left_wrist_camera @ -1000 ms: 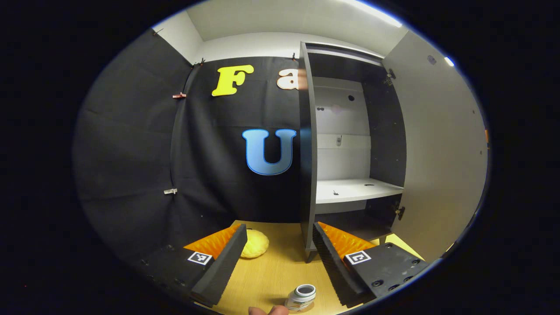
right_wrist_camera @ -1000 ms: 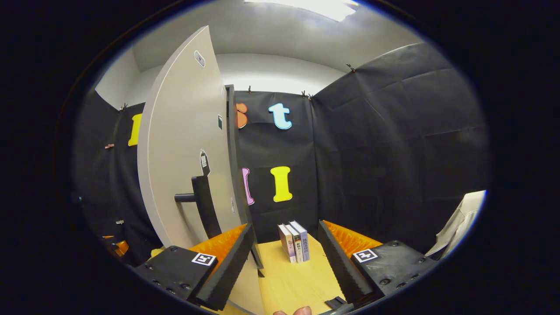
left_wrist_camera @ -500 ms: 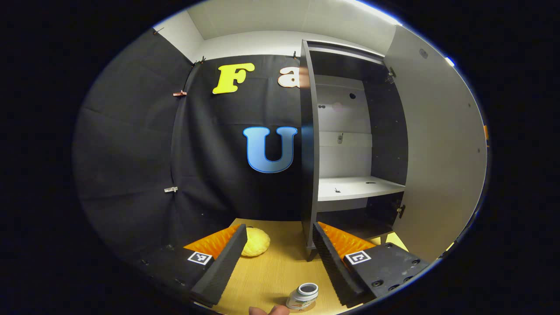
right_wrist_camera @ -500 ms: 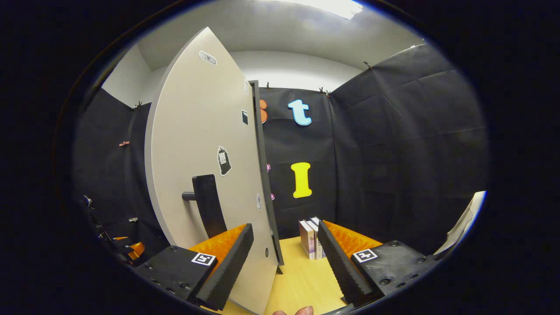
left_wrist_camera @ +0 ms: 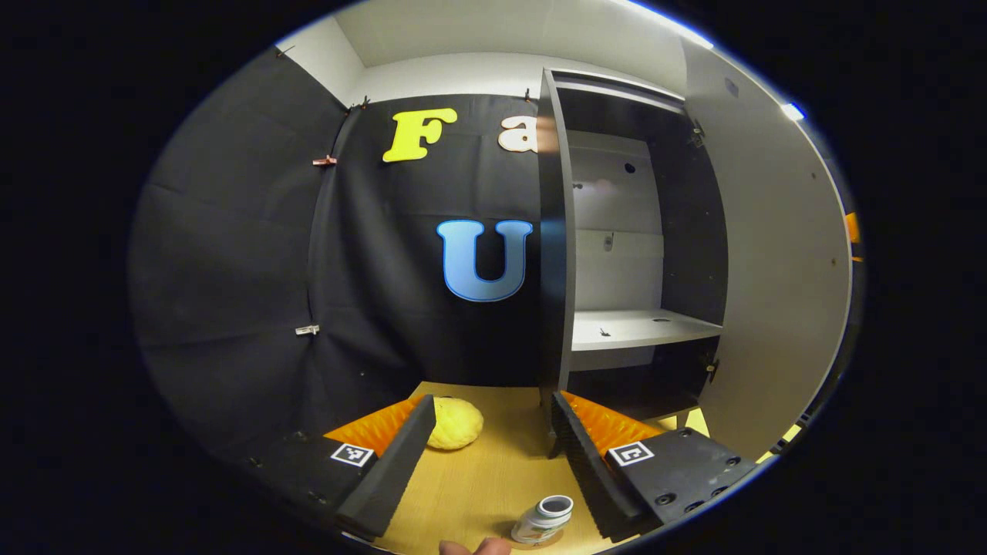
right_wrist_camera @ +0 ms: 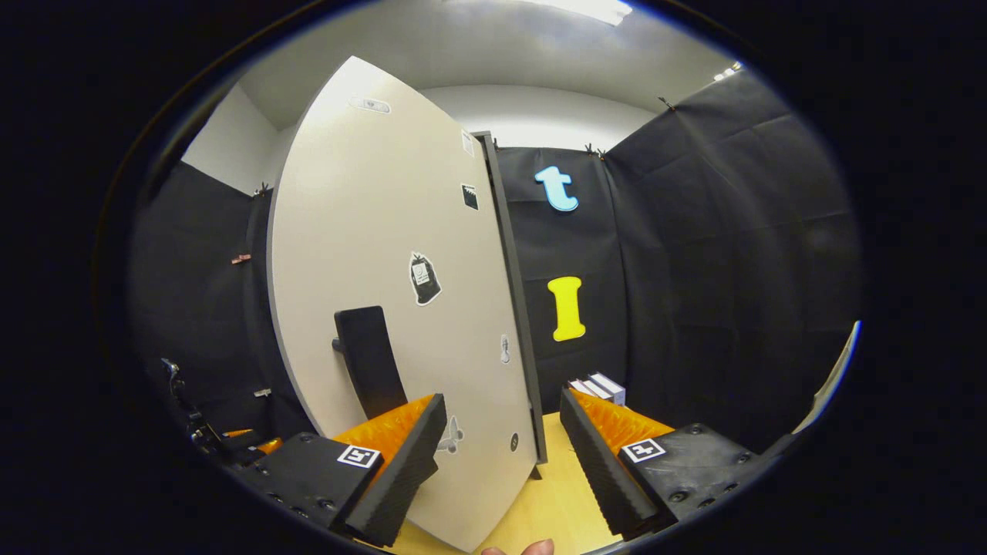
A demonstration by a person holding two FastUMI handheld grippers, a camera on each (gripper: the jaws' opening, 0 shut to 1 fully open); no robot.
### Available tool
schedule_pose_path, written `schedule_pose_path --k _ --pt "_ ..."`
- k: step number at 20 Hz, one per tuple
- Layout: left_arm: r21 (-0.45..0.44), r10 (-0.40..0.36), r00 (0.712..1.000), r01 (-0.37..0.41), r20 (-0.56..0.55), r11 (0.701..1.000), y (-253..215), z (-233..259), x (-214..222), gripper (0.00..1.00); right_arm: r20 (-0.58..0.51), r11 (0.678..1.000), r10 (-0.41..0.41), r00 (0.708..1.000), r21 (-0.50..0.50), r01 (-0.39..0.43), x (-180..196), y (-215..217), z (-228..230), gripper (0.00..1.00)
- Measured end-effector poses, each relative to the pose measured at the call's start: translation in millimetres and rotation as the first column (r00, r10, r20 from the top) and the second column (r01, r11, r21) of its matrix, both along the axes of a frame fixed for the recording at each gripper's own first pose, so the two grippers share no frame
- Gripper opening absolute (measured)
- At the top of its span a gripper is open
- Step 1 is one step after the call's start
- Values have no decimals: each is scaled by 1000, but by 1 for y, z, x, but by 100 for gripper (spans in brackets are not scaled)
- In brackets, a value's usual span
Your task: Open the cabinet door with the right hand, grasp the bottle in the cabinet with the left hand and place it on the coaster, then close the cabinet door with the right hand.
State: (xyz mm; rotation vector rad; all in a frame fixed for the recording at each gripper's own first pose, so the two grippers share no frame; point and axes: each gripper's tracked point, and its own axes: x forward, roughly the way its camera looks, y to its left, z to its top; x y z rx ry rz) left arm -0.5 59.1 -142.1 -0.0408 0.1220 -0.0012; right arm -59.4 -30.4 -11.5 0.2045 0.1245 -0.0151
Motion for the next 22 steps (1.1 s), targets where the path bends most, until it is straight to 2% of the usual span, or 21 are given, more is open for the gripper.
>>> schedule_pose_path --k 7,11,15,22 --pt "19 -10 1000 10 -5 1000 4 -3 5 95 6 990 143 990 -1 -143 19 65 -4 98" --pt "9 -3 1000 3 -6 1000 8 -2 5 95 20 983 185 982 -19 -185 24 85 -2 98" --pt "5 -3 1000 3 -8 1000 8 -2 5 95 16 982 187 982 -39 -187 24 81 -6 98" --pt "7 -8 1000 8 0 1000 1 5 1 95 9 987 142 990 -76 -141 19 57 -10 98"
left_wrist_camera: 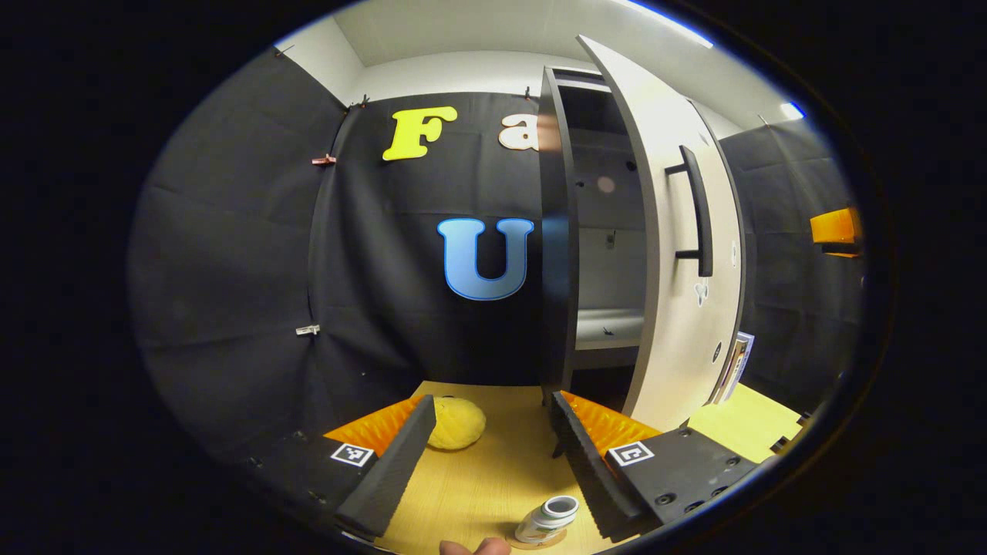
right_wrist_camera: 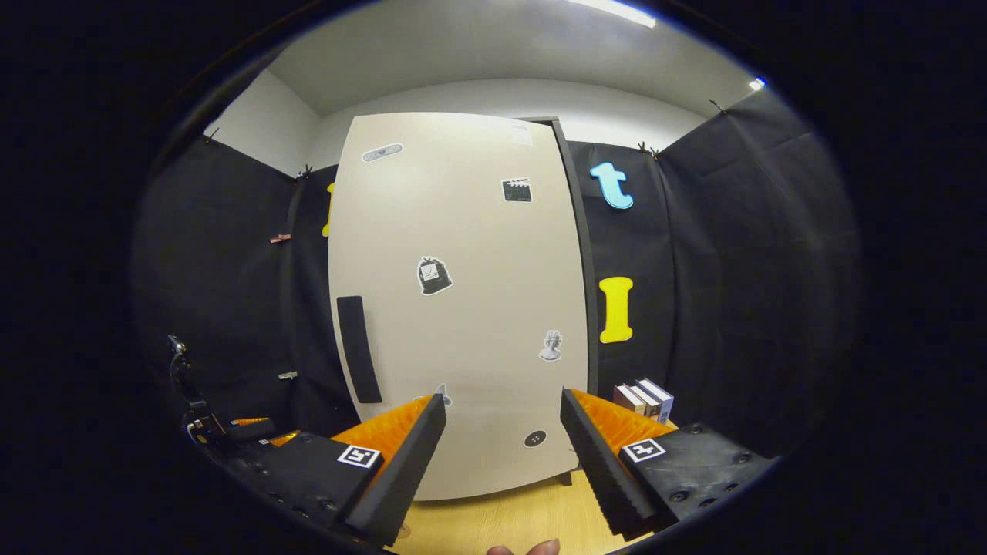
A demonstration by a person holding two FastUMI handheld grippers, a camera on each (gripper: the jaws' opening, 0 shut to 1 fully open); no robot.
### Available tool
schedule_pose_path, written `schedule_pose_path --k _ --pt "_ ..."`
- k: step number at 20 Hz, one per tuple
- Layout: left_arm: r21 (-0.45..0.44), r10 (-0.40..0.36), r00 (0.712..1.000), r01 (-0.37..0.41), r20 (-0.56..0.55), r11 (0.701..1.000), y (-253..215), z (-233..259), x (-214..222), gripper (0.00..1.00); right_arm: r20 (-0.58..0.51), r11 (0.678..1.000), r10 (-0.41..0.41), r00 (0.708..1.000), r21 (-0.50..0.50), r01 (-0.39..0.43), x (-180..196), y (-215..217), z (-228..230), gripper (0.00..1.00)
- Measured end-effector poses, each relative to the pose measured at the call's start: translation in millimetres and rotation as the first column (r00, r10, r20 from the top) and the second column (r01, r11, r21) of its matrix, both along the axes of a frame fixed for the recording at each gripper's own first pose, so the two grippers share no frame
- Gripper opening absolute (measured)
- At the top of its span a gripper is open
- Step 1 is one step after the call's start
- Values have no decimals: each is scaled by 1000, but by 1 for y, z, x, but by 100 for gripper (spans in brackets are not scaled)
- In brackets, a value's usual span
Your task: Open the cabinet door with the right hand, grasp the bottle in the cabinet with the left hand and place it on the coaster, then close the cabinet door with the right hand.
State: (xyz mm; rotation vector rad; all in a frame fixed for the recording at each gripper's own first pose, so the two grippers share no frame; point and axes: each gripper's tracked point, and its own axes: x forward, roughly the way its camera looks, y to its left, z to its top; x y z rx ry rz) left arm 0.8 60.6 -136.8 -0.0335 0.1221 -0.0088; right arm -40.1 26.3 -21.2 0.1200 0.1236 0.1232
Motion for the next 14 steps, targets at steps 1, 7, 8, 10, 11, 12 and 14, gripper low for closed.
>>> schedule_pose_path --k 1,7,8,10,11,12,14 --pt "0 -1 1000 1 4 1000 -2 4 -1 95 4 1000 -6 1000 -8 7 -1 -3 0 98" --pt "3 -12 1000 12 22 1000 -15 24 -10 95 12 998 -35 999 -53 36 -5 -17 -6 98" --pt "3 -12 1000 12 25 1000 -17 29 -11 95 12 998 -39 999 -58 40 -4 -18 -8 98" --pt "-1 -11 999 11 30 1000 -20 36 -14 95 6 997 -51 999 -66 51 -3 -22 -14 98" --pt "-5 -11 999 11 33 1000 -23 39 -16 95 5 996 -57 998 -68 57 -2 -22 -16 98" --pt "-9 -13 999 13 37 1000 -25 43 -17 94 7 996 -60 998 -70 60 0 -23 -19 98" --pt "-12 -18 999 19 41 1000 -30 48 -18 95 15 995 -66 998 -78 67 2 -23 -22 98"
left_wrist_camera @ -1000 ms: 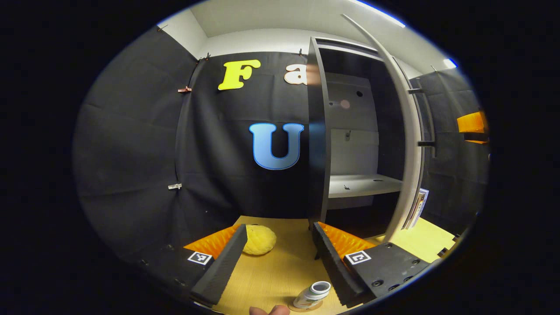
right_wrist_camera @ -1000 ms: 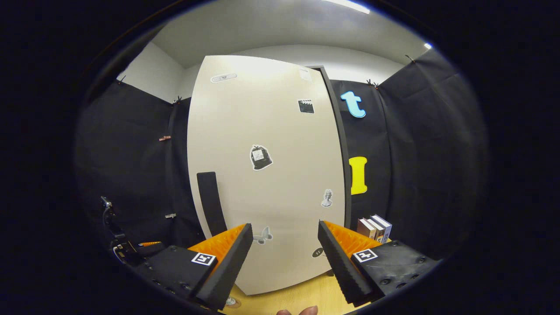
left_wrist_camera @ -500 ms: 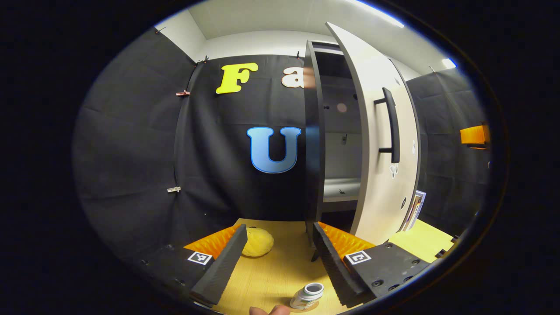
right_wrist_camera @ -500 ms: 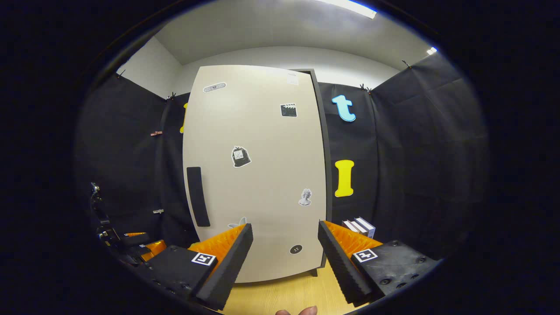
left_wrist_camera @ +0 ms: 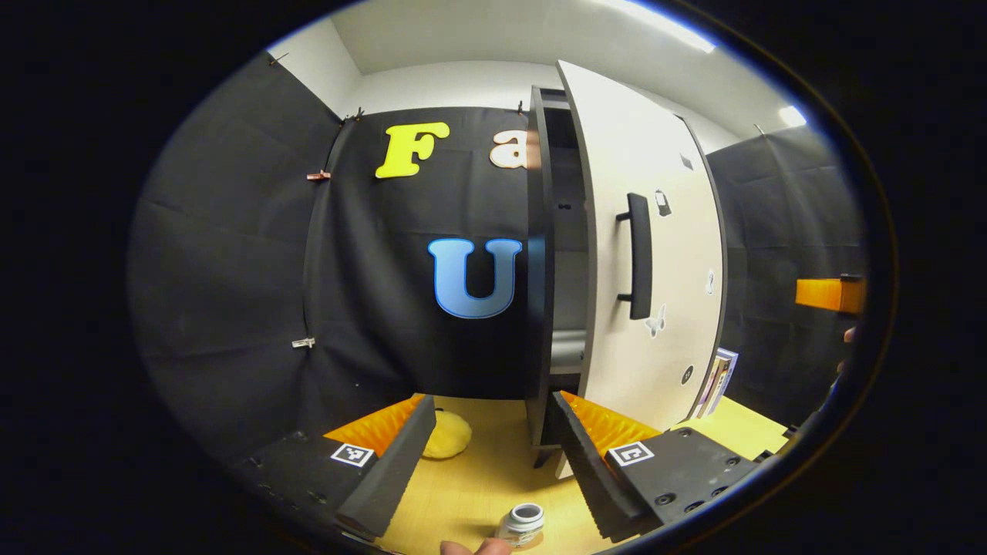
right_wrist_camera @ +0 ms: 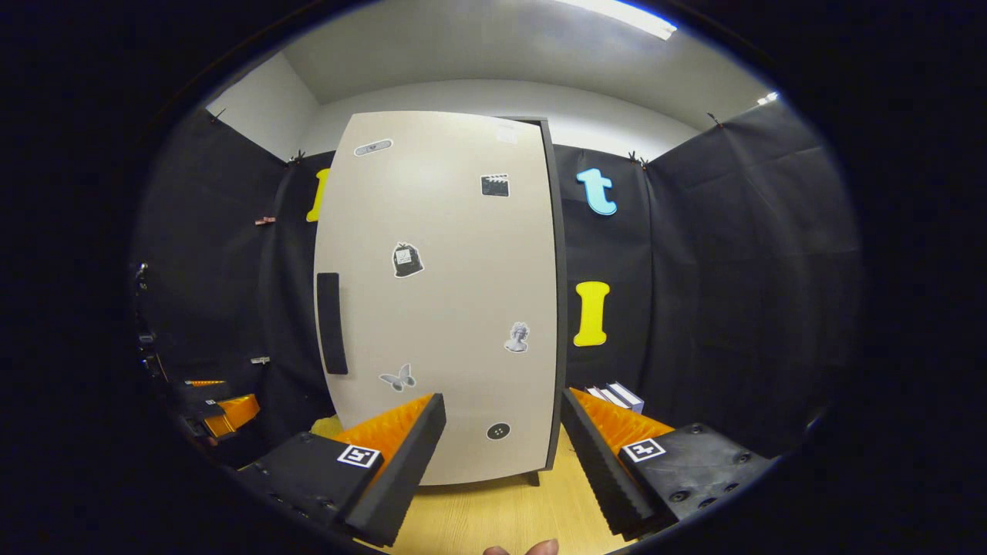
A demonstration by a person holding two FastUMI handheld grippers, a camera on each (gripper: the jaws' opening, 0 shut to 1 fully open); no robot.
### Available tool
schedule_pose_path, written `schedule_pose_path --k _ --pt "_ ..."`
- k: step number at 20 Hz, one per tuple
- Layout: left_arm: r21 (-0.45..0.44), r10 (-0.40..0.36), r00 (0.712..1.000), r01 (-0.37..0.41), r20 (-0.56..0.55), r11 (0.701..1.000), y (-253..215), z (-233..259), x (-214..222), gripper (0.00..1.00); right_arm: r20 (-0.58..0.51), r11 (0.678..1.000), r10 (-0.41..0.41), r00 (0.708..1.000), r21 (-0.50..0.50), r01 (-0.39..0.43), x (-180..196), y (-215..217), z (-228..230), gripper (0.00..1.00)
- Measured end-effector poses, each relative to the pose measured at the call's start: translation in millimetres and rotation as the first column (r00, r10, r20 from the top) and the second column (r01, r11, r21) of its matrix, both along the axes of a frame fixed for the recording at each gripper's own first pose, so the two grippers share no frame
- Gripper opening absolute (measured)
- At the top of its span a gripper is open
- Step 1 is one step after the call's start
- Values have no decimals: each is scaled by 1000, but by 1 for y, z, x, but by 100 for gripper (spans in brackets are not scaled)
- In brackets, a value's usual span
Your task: Open the cabinet door with the right hand, grasp the bottle in the cabinet with the left hand and place it on the coaster, then close the cabinet door with the right hand.
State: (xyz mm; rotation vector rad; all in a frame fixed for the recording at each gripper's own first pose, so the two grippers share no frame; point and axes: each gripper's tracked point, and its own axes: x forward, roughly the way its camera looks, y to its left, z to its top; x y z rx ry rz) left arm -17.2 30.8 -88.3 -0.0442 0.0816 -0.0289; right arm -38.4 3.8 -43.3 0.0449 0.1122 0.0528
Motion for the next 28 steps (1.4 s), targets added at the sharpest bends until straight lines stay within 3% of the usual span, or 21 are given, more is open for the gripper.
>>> schedule_pose_path --k 7,28 --pt "3 -4 1000 4 6 1000 -10 6 -7 95 -9 1000 -6 1000 -22 6 4 3 -20 98" --pt "20 -13 1000 13 14 1000 -16 15 -2 95 1 997 -19 1000 -70 19 1 -3 -21 96"
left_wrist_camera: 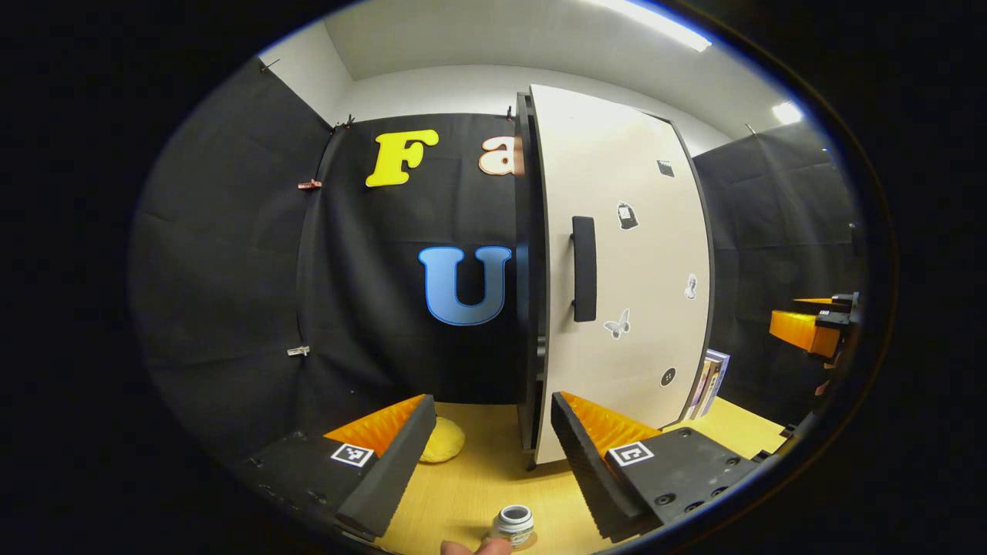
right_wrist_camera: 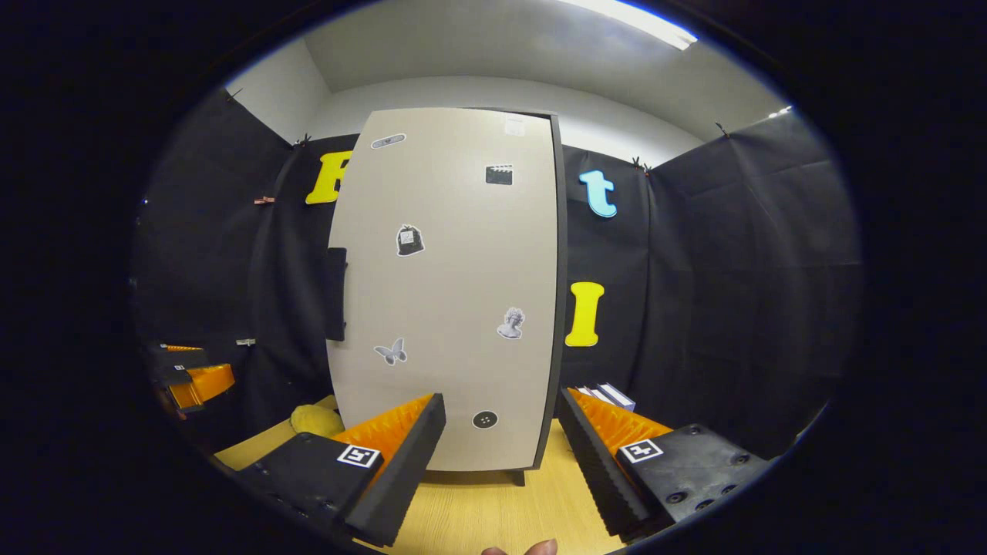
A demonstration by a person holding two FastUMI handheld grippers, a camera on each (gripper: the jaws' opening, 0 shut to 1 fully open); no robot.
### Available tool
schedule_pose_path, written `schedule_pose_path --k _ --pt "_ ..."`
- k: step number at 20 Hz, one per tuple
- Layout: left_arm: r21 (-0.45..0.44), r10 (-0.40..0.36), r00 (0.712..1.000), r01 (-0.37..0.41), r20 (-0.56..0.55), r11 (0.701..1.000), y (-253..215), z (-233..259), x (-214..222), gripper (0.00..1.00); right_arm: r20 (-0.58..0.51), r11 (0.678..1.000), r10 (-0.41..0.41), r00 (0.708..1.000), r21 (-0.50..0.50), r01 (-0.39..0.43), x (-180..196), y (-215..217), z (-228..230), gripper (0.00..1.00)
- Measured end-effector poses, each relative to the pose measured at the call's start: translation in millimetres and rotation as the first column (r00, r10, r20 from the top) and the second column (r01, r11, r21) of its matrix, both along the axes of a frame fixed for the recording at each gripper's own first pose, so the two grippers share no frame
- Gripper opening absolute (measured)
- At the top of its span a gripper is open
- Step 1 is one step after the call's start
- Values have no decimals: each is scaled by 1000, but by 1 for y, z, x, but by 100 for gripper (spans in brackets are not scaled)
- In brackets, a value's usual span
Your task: Open the cabinet door with the right hand, grasp the bottle in the cabinet with the left hand and place it on the coaster, then close the cabinet door with the right hand.
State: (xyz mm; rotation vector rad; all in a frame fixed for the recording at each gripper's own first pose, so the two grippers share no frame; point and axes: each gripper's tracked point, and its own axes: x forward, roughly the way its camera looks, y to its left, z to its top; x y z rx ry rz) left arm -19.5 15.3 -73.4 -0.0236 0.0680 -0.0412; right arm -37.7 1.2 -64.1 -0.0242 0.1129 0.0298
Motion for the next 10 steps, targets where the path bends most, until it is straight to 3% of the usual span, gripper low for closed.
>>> schedule_pose_path --k 10 --pt "4 -6 1000 6 -7 1000 -6 -1 4 95 0 1000 0 1000 4 0 0 1 1 98"
